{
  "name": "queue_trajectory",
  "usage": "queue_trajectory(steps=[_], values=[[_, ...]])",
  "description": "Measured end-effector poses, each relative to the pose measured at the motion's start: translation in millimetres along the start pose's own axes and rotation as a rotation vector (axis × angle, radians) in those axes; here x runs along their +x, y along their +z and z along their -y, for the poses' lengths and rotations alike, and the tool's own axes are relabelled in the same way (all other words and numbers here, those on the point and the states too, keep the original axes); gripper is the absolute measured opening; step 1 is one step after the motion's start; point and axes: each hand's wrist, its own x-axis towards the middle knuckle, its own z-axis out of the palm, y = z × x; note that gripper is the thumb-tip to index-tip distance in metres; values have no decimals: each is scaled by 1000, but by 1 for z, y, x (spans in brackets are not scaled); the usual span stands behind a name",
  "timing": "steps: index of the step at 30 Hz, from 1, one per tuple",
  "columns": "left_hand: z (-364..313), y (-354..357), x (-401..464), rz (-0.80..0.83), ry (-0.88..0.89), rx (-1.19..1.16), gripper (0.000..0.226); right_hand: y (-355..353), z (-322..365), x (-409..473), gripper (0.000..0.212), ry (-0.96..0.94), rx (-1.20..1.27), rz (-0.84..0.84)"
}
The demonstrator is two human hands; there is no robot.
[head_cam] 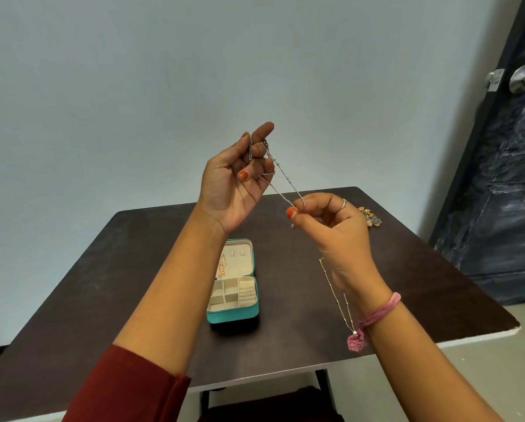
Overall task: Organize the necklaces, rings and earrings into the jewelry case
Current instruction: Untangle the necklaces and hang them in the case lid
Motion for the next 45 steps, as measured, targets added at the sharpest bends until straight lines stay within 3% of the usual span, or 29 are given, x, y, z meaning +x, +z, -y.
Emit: queue_trajectory(steps=[7,11,17,20,26,30,39,45], values=[[10,0,-1,-14,-12,-3,33,-1,-9,0,38,-97,-107,82],[15,0,-2,-5,-32,-31,33,-1,-6,-1,37,-182,20,136],[12,2,-2,-38,42,-149,29,-10,1,-3,23,-63,-71,308],[9,0,0,-76,60,-154,31,-10,1,-4,13,1,-174,283],[16,-8,-3,-148,25,470,32,-10,12,-4,7,-56,-436,318],[8,-11,-11,-77,-134,715,31,-12,29,6,5,12,-264,305],[11,-11,-15,46,-355,902,25,-10,26,17,13,144,-224,364],[14,-6,-15,1,-431,970,44,-11,10,20,10,17,-408,279]])
